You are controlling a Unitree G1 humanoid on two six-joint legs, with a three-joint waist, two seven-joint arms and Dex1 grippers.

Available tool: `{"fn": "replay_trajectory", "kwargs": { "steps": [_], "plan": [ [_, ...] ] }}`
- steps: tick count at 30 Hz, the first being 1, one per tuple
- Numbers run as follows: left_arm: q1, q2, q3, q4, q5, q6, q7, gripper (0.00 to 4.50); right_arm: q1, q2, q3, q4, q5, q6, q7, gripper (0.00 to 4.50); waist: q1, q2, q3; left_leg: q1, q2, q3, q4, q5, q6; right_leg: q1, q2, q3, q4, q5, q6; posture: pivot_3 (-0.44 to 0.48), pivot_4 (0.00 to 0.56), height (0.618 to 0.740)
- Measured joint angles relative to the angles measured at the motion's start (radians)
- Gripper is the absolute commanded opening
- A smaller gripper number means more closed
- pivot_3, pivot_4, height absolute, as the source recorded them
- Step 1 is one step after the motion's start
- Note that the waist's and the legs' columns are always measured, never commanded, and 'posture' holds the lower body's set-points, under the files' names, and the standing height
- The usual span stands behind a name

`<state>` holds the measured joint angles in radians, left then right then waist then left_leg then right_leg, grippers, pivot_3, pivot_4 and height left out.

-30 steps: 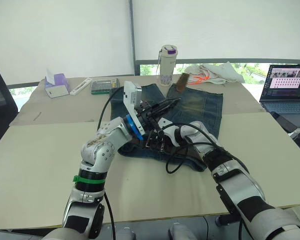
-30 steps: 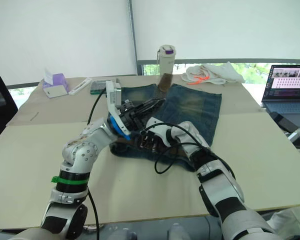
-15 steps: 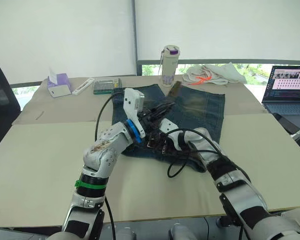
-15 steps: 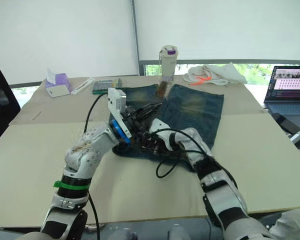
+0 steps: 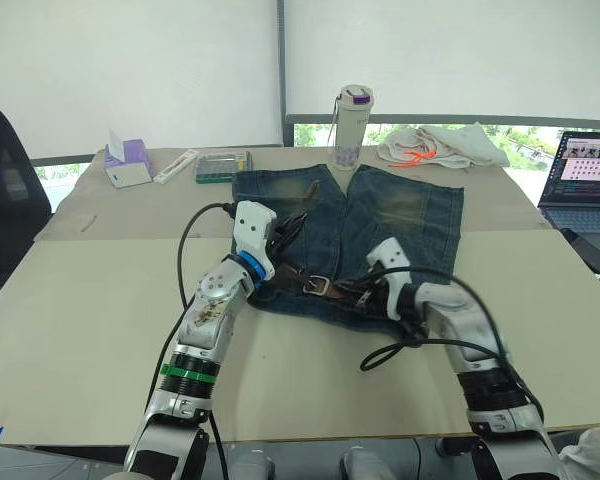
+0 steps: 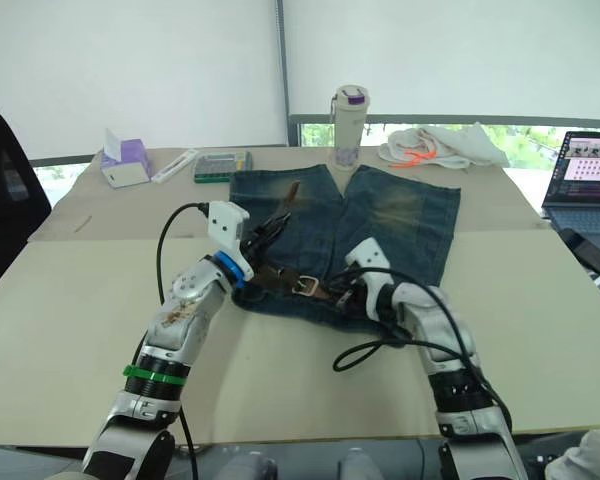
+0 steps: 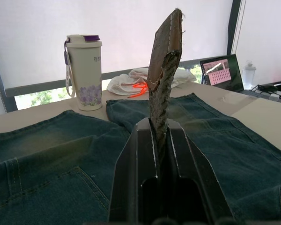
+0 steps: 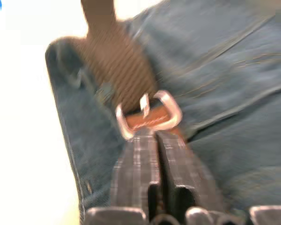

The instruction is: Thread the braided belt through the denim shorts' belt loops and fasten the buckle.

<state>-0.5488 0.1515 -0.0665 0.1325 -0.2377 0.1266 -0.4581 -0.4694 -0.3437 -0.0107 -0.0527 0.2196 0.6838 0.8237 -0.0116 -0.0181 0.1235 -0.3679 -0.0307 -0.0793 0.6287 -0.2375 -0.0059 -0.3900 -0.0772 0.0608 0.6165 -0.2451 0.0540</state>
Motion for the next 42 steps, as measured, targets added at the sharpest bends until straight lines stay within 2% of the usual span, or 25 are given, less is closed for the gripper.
{"fn": "replay_trajectory", "kwargs": {
  "steps": [1, 2, 3, 4, 8, 14, 17, 21, 22, 23, 31, 32, 35, 36, 40, 42],
  "plan": [
    [0.0, 0.0, -0.005, 0.004, 0.005, -0.012, -0.005, 0.0, 0.0, 0.0, -0.03, -0.04, 0.03, 0.024, -0.013, 2.17, -0.002, 0.0, 0.0, 0.0, 0.0, 0.0, 0.0, 0.0, 0.0, 0.0, 0.0, 0.0, 0.0, 0.0, 0.0, 0.0, 0.15, 0.74],
    [-0.001, 0.005, -0.017, 0.01, 0.025, -0.039, -0.011, 0.0, 0.0, 0.024, -0.079, -0.078, 0.07, 0.07, -0.053, 2.32, -0.002, 0.0, 0.0, 0.0, 0.001, 0.0, 0.0, 0.0, 0.0, 0.0, 0.001, -0.001, 0.0, 0.0, 0.0, 0.0, 0.15, 0.74],
    [-0.002, 0.014, -0.037, 0.029, 0.059, -0.075, -0.018, 0.0, -0.003, 0.066, -0.144, -0.119, 0.12, 0.124, -0.113, 2.81, -0.002, 0.001, 0.001, 0.0, 0.001, 0.0, 0.0, 0.0, 0.0, 0.0, 0.001, -0.001, 0.0, 0.0, 0.0, 0.0, 0.15, 0.74],
    [-0.002, 0.026, -0.062, 0.051, 0.098, -0.111, -0.026, 0.0, -0.017, 0.102, -0.204, -0.157, 0.17, 0.18, -0.174, 3.12, -0.002, 0.001, 0.001, 0.0, 0.0, 0.0, 0.0, 0.0, 0.0, 0.0, 0.0, -0.001, 0.0, 0.0, 0.0, 0.0, 0.15, 0.74],
    [-0.005, 0.057, -0.139, 0.129, 0.24, -0.243, -0.013, 0.0, -0.063, 0.211, -0.328, -0.256, 0.29, 0.323, -0.341, 4.47, -0.001, 0.002, 0.001, 0.0, 0.001, -0.001, -0.001, 0.0, 0.0, 0.0, 0.0, -0.001, 0.0, 0.0, 0.0, 0.0, 0.15, 0.74],
    [-0.066, 0.063, -0.225, 0.272, 0.493, -0.461, 0.159, 0.0, -0.072, 0.422, -0.42, -0.332, 0.427, 0.539, -0.624, 4.47, 0.0, 0.003, 0.002, -0.001, 0.0, -0.001, -0.001, 0.0, 0.0, -0.002, 0.0, -0.001, 0.002, 0.0, 0.0, 0.0, 0.15, 0.74],
    [-0.083, 0.061, -0.233, 0.291, 0.556, -0.516, 0.225, 0.0, -0.073, 0.444, -0.459, -0.333, 0.46, 0.585, -0.737, 4.47, 0.003, 0.003, 0.002, -0.001, -0.001, -0.001, -0.001, 0.0, 0.0, -0.002, -0.001, -0.001, 0.002, 0.0, 0.0, 0.0, 0.15, 0.74],
    [-0.08, 0.057, -0.245, 0.317, 0.579, -0.538, 0.241, 0.0, -0.074, 0.447, -0.524, -0.327, 0.527, 0.583, -0.842, 4.47, -0.001, 0.003, 0.002, -0.001, -0.001, -0.001, -0.001, 0.0, 0.0, -0.002, -0.001, -0.001, 0.002, 0.0, 0.0, 0.0, 0.15, 0.74],
    [-0.08, 0.055, -0.251, 0.317, 0.583, -0.541, 0.24, 0.0, -0.075, 0.448, -0.533, -0.32, 0.564, 0.573, -0.873, 3.96, -0.002, 0.004, 0.002, -0.001, -0.001, -0.001, -0.001, 0.0, 0.0, -0.002, 0.0, -0.001, 0.003, 0.0, 0.0, 0.0, 0.15, 0.74],
    [-0.079, 0.055, -0.253, 0.317, 0.588, -0.541, 0.238, 0.0, -0.075, 0.448, -0.537, -0.312, 0.604, 0.565, -0.901, 3.73, -0.004, 0.004, 0.002, -0.001, 0.0, 0.0, -0.001, 0.0, 0.0, -0.002, 0.0, -0.001, 0.003, 0.0, 0.0, 0.0, 0.15, 0.74],
    [-0.065, 0.055, -0.254, 0.317, 0.588, -0.542, 0.226, 0.0, -0.075, 0.447, -0.495, -0.3, 0.751, 0.542, -0.986, 0.94, -0.012, 0.005, 0.003, -0.001, 0.0, 0.0, -0.001, 0.0, 0.001, -0.002, 0.001, -0.001, 0.007, 0.0, 0.001, 0.0, 0.15, 0.74],
    [-0.065, 0.055, -0.254, 0.317, 0.588, -0.542, 0.226, 0.0, -0.075, 0.446, -0.485, -0.3, 0.766, 0.537, -0.991, 0.71, -0.012, 0.005, 0.003, -0.001, 0.0, 0.0, -0.001, 0.0, 0.001, -0.002, 0.001, -0.001, 0.007, 0.0, 0.001, 0.0, 0.15, 0.74],
    [-0.063, 0.054, -0.254, 0.317, 0.588, -0.542, 0.223, 0.0, -0.075, 0.445, -0.463, -0.3, 0.793, 0.52, -1.011, 0.71, -0.011, 0.005, 0.003, -0.001, 0.0, 0.0, -0.001, 0.0, 0.001, -0.002, 0.001, -0.001, 0.006, 0.0, 0.001, 0.0, 0.15, 0.74],
    [-0.063, 0.054, -0.254, 0.317, 0.588, -0.542, 0.222, 0.0, -0.075, 0.444, -0.46, -0.3, 0.8, 0.513, -1.015, 1.15, -0.011, 0.005, 0.003, -0.001, 0.0, 0.0, -0.001, 0.0, 0.001, -0.002, 0.001, -0.001, 0.006, -0.001, 0.001, 0.0, 0.15, 0.74],
    [-0.059, 0.055, -0.253, 0.317, 0.588, -0.542, 0.221, 0.0, -0.074, 0.435, -0.429, -0.3, 0.805, 0.483, -1.028, 2.47, -0.011, 0.005, 0.003, -0.001, 0.0, 0.001, -0.001, 0.0, 0.001, -0.002, 0.001, -0.001, 0.006, -0.001, 0.001, 0.0, 0.15, 0.74],
    [-0.059, 0.054, -0.253, 0.317, 0.588, -0.542, 0.221, 0.0, -0.074, 0.431, -0.424, -0.299, 0.807, 0.475, -1.036, 2.47, -0.011, 0.005, 0.003, -0.001, 0.0, 0.001, -0.001, 0.0, 0.001, -0.002, 0.001, -0.001, 0.006, -0.001, 0.001, 0.0, 0.15, 0.74]
  ]
}}
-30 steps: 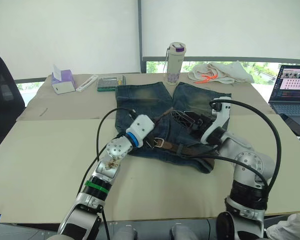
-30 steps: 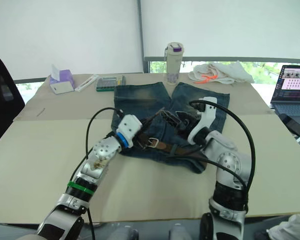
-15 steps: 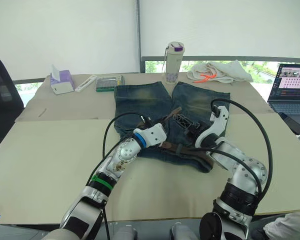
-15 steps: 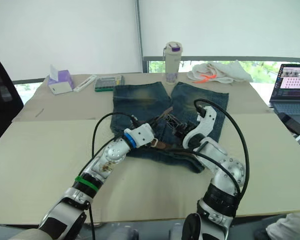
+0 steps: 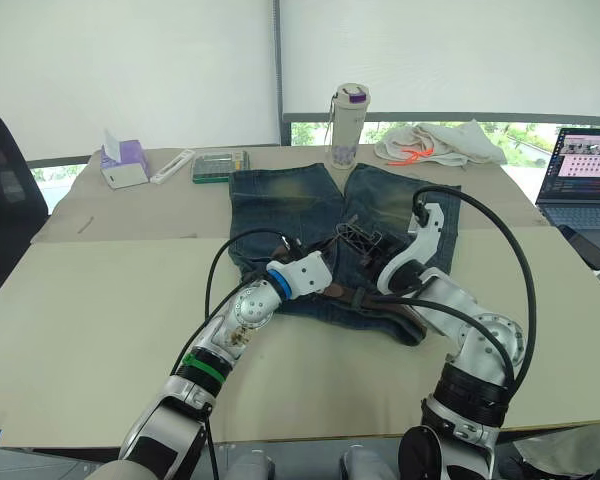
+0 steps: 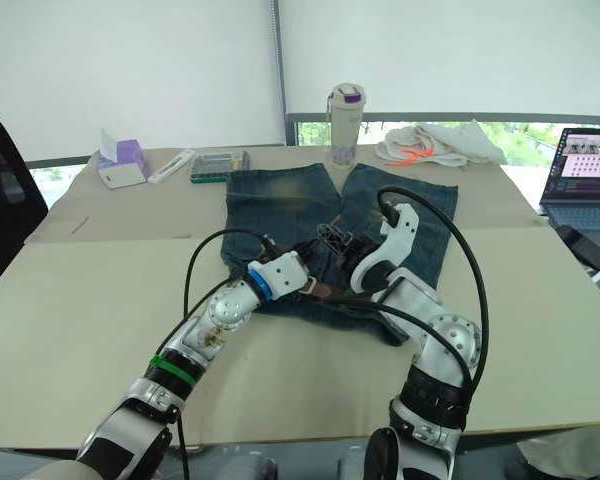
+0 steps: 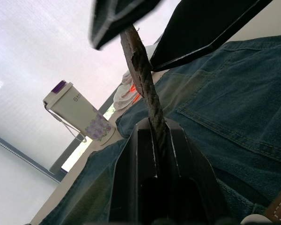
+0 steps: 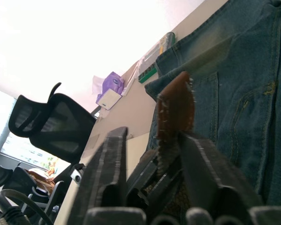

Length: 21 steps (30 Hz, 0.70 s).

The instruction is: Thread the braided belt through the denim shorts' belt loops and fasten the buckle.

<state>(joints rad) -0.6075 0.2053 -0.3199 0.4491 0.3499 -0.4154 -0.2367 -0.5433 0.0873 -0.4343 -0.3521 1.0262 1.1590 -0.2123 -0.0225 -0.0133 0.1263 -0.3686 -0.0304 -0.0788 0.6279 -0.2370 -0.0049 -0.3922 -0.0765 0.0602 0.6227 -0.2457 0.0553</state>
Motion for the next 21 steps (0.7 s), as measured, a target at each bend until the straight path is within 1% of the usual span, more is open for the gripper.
{"fn": "replay_trajectory", "kwargs": {
  "steps": [6, 9, 13, 14, 18, 20, 21],
  "plan": [
    [0.001, 0.002, 0.0, 0.0, 0.0, -0.001, 0.0, 0.0, 0.0, -0.006, 0.02, 0.011, 0.015, -0.026, -0.018, 2.47, 0.0, 0.0, 0.0, 0.0, 0.0, 0.0, 0.0, 0.0, 0.0, 0.0, 0.0, 0.0, 0.0, 0.0, 0.0, 0.0, 0.15, 0.74],
    [0.001, 0.001, 0.0, 0.0, 0.0, -0.004, -0.001, 0.0, 0.0, -0.009, 0.027, 0.024, 0.016, -0.048, -0.028, 1.69, 0.0, 0.0, 0.0, 0.0, 0.0, 0.0, 0.0, 0.0, 0.0, 0.0, 0.0, 0.0, 0.0, 0.0, 0.0, 0.0, 0.15, 0.74],
    [0.007, 0.002, 0.003, 0.0, -0.003, -0.009, -0.001, 0.0, 0.007, -0.022, 0.032, 0.036, 0.016, -0.062, -0.035, 0.25, 0.001, 0.0, 0.0, 0.0, 0.0, 0.0, 0.0, 0.0, 0.0, 0.0, 0.0, 0.0, 0.0, 0.0, 0.0, 0.0, 0.15, 0.74],
    [0.009, 0.004, 0.006, 0.0, -0.005, -0.009, -0.002, 0.0, 0.008, -0.022, 0.033, 0.038, 0.016, -0.063, -0.038, 0.04, 0.001, 0.0, 0.0, 0.0, 0.0, 0.0, 0.0, 0.0, 0.0, 0.0, 0.0, 0.0, 0.0, 0.0, 0.0, 0.0, 0.15, 0.74],
    [0.009, 0.004, 0.007, 0.0, -0.02, -0.009, -0.017, 0.0, 0.013, -0.025, 0.037, 0.039, 0.023, -0.068, -0.048, 0.04, 0.001, 0.0, 0.0, 0.0, 0.0, 0.0, 0.0, 0.0, 0.0, 0.0, 0.0, 0.0, 0.0, 0.0, 0.0, 0.0, 0.15, 0.74],
    [0.011, 0.005, 0.007, 0.0, -0.035, -0.009, -0.036, 0.76, 0.022, -0.034, 0.038, 0.039, 0.036, -0.069, -0.05, 0.0, 0.001, 0.0, 0.0, 0.0, 0.0, 0.0, 0.0, 0.0, 0.0, 0.0, 0.0, 0.0, 0.0, 0.0, 0.0, 0.0, 0.15, 0.74],
    [0.014, 0.005, 0.008, -0.002, -0.048, -0.009, -0.057, 1.06, 0.026, -0.04, 0.038, 0.039, 0.037, -0.07, -0.052, 0.0, 0.0, 0.0, 0.0, 0.0, 0.0, 0.0, 0.0, 0.0, 0.0, 0.0, 0.0, 0.0, 0.0, 0.0, 0.0, 0.0, 0.15, 0.74]
  ]
}}
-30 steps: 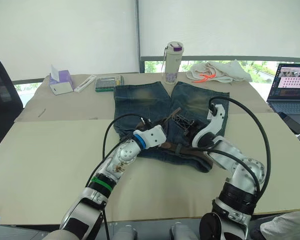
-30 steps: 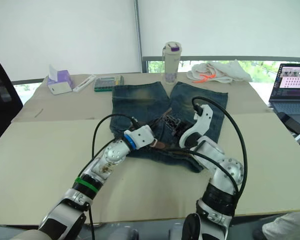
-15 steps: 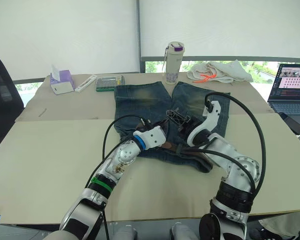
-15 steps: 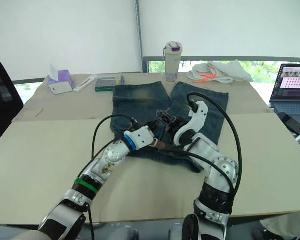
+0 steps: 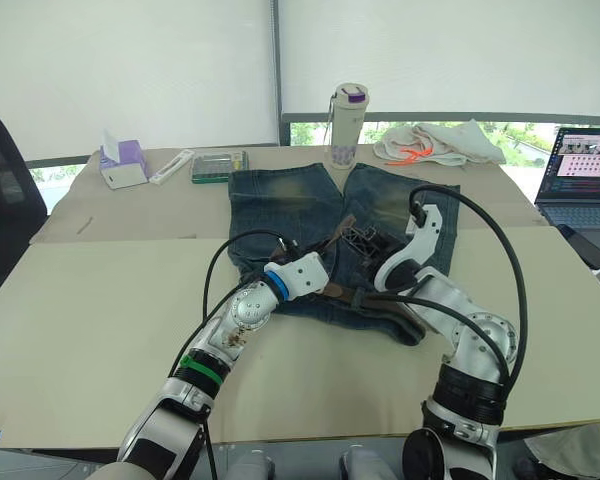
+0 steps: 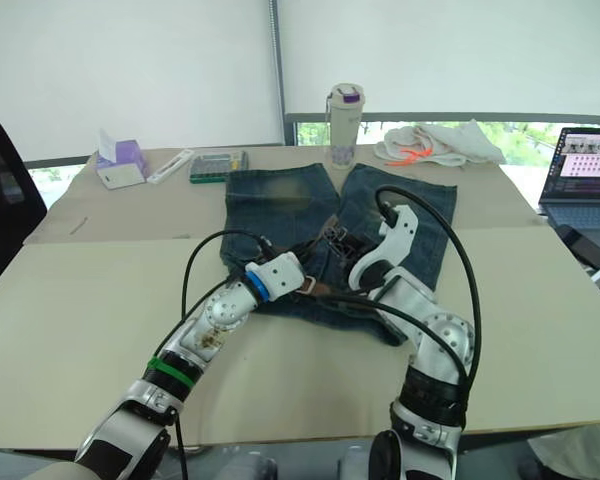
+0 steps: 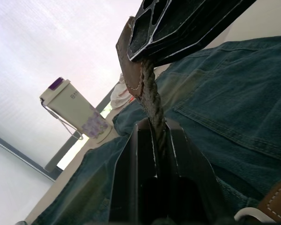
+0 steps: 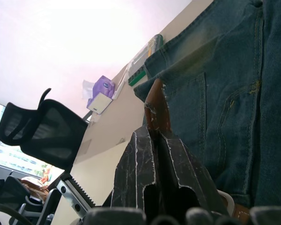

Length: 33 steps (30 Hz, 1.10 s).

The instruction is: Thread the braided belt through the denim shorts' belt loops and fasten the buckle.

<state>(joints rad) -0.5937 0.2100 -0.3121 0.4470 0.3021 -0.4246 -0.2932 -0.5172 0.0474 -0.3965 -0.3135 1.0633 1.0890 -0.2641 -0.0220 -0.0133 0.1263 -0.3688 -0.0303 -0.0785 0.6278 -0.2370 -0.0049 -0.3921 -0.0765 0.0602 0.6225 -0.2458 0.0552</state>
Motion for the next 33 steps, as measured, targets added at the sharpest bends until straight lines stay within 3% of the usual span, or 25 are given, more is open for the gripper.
{"fn": "replay_trajectory", "kwargs": {
  "steps": [5, 9, 11, 18, 21, 25, 29, 33],
  "plan": [
    [0.038, -0.009, 0.004, -0.046, -0.094, -0.012, -0.087, 2.7, 0.024, -0.055, -0.003, 0.0, 0.019, -0.001, 0.0, 0.0, 0.001, 0.0, 0.0, 0.0, 0.0, 0.0, 0.0, 0.0, 0.0, 0.0, 0.0, 0.0, -0.002, 0.0, 0.0, 0.0, 0.15, 0.74],
    [0.083, -0.013, 0.056, -0.15, -0.293, 0.023, -0.207, 4.12, 0.051, -0.14, -0.004, -0.015, 0.069, 0.001, 0.034, 0.0, -0.001, 0.0, 0.0, 0.0, 0.001, 0.0, 0.0, 0.0, 0.0, 0.001, 0.001, 0.0, -0.004, 0.0, 0.0, 0.0, 0.15, 0.74],
    [0.099, 0.015, 0.111, -0.186, -0.369, 0.064, -0.237, 4.47, 0.079, -0.19, -0.004, -0.034, 0.103, 0.009, 0.059, 0.0, -0.005, 0.001, 0.0, 0.0, 0.003, 0.0, 0.0, 0.0, 0.0, 0.001, 0.002, 0.0, -0.004, 0.0, 0.0, 0.0, 0.15, 0.74],
    [0.114, 0.123, 0.309, -0.235, -0.649, 0.304, -0.385, 4.47, 0.185, -0.428, -0.045, -0.046, 0.157, 0.024, 0.161, 0.0, -0.012, 0.001, 0.001, 0.0, 0.002, 0.001, 0.0, 0.0, 0.001, 0.003, 0.002, -0.001, -0.007, 0.0, 0.0, 0.0, 0.15, 0.74],
    [0.105, 0.135, 0.321, -0.203, -0.702, 0.383, -0.463, 4.47, 0.222, -0.535, -0.051, -0.044, 0.159, 0.025, 0.226, 0.0, -0.006, 0.001, 0.001, -0.001, 0.001, 0.003, 0.001, 0.0, 0.001, 0.005, 0.001, -0.002, -0.009, 0.0, 0.0, 0.0, 0.15, 0.74],
    [0.067, 0.136, 0.309, -0.112, -0.693, 0.405, -0.542, 4.47, 0.248, -0.595, -0.054, -0.026, 0.138, 0.02, 0.276, 0.0, -0.004, 0.0, 0.002, -0.001, 0.002, 0.004, 0.0, 0.0, 0.001, 0.005, 0.002, -0.002, -0.009, 0.0, 0.0, 0.0, 0.15, 0.74],
    [0.011, 0.128, 0.268, -0.009, -0.65, 0.371, -0.642, 3.3, 0.292, -0.669, -0.046, -0.005, 0.085, 0.02, 0.338, 0.0, 0.007, 0.0, 0.002, -0.001, 0.002, 0.005, 0.0, 0.0, 0.001, 0.004, 0.002, -0.002, -0.01, 0.0, 0.0, 0.0, 0.15, 0.74],
    [-0.017, 0.099, 0.234, 0.064, -0.618, 0.316, -0.724, 1.98, 0.294, -0.669, -0.045, -0.003, 0.071, 0.019, 0.363, 0.0, 0.008, -0.001, 0.003, -0.002, 0.002, 0.005, 0.001, 0.0, 0.001, 0.004, 0.002, -0.002, -0.01, 0.0, 0.0, 0.0, 0.15, 0.74]
  ]
}}
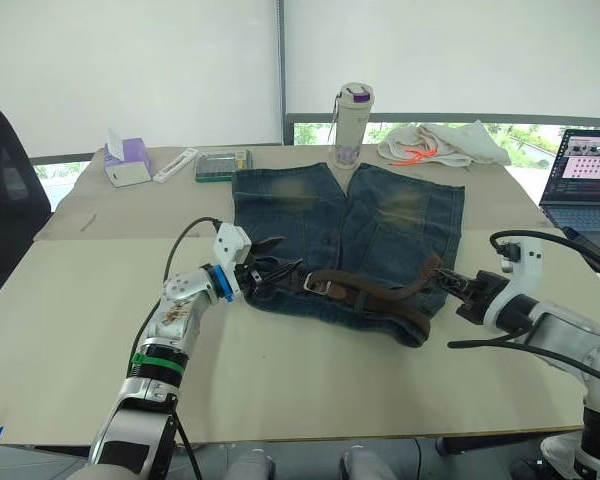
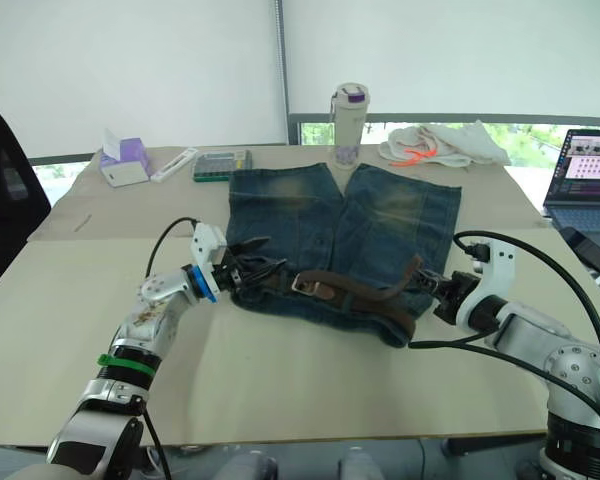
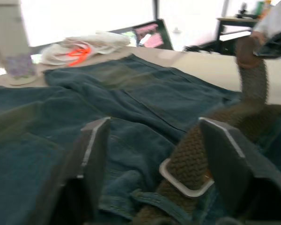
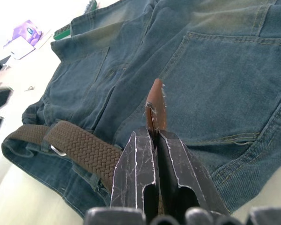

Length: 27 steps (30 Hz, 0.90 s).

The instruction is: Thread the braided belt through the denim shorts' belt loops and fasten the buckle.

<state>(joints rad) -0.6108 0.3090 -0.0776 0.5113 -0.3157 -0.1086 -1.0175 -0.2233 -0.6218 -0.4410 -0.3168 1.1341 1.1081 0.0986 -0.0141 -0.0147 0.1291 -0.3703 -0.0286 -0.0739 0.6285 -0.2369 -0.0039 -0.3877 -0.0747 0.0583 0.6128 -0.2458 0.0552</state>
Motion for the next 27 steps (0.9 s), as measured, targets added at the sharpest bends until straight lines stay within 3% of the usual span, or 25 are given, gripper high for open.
{"fn": "replay_trajectory", "kwargs": {
  "steps": [6, 19, 27],
  "plan": [
    [-0.048, -0.036, -0.021, 0.131, 0.043, -0.1, -0.069, 0.06, 0.002, 0.01, 0.002, 0.0, -0.022, -0.003, 0.009, 0.0, 0.0, 0.0, 0.0, 0.0, 0.0, 0.0, 0.0, 0.0, 0.0, 0.0, 0.0, 0.0, 0.0, 0.0, 0.0, 0.0, 0.15, 0.74],
    [-0.193, -0.095, -0.052, 0.497, 0.201, -0.181, -0.047, 0.06, 0.006, 0.013, -0.004, 0.0, -0.044, -0.016, 0.025, 0.0, 0.004, -0.001, 0.0, 0.0, -0.001, -0.001, 0.001, 0.0, 0.001, 0.001, -0.001, -0.001, 0.001, 0.0, 0.001, 0.0, 0.15, 0.74],
    [-0.254, -0.112, -0.092, 0.572, 0.297, -0.218, 0.025, 0.06, 0.006, -0.008, -0.022, -0.005, -0.048, -0.016, 0.022, 0.0, 0.013, -0.001, 0.0, 0.0, -0.002, -0.001, 0.002, 0.0, 0.001, 0.003, -0.001, -0.001, 0.001, 0.0, 0.001, 0.0, 0.15, 0.74]
  ]
}}
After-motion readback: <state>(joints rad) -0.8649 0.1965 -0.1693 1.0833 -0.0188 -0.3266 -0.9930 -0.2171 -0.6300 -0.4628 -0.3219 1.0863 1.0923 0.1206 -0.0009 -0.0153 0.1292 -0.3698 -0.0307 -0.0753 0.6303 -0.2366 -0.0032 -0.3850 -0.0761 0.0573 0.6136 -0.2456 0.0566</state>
